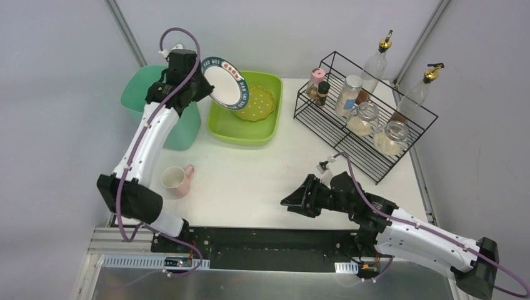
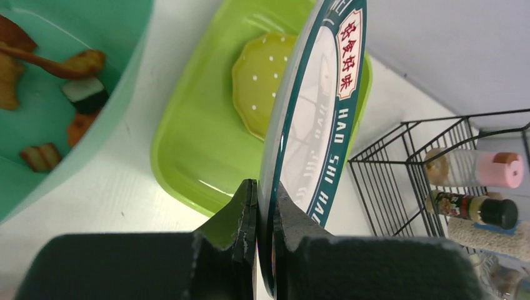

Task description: Clear the kitchen counter

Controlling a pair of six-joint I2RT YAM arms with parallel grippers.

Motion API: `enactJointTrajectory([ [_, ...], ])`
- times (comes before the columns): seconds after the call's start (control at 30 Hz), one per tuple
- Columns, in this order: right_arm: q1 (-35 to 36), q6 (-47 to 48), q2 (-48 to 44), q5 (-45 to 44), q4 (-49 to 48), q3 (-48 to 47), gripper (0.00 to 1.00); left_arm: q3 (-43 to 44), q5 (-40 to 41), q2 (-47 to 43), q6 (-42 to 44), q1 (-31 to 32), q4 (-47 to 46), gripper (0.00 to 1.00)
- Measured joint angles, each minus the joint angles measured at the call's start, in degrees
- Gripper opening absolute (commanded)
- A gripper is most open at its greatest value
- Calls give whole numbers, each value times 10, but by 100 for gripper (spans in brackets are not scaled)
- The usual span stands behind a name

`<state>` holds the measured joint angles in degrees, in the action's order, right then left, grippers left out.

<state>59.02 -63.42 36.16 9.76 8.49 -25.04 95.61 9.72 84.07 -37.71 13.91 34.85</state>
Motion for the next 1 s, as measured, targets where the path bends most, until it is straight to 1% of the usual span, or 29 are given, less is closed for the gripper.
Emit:
enactJointTrajectory([
  [0.1,0,-2,0,0,-1,0,54,0,-31,51,-17,0,-5,0],
  [0.27,0,-4,-1,-1,-5,4,54,7,-55,116,-38,5,-12,0],
  [0.57,0,-5,-3,0,-8,9,54,31,-48,212,-96,23,-27,0],
  [0.9,0,-6,-31,1,-9,15,55,94,-30,338,-155,26,-32,0],
  [1.0,0,-6,-41,1,-8,16,55,105,-31,363,-169,25,-38,0],
])
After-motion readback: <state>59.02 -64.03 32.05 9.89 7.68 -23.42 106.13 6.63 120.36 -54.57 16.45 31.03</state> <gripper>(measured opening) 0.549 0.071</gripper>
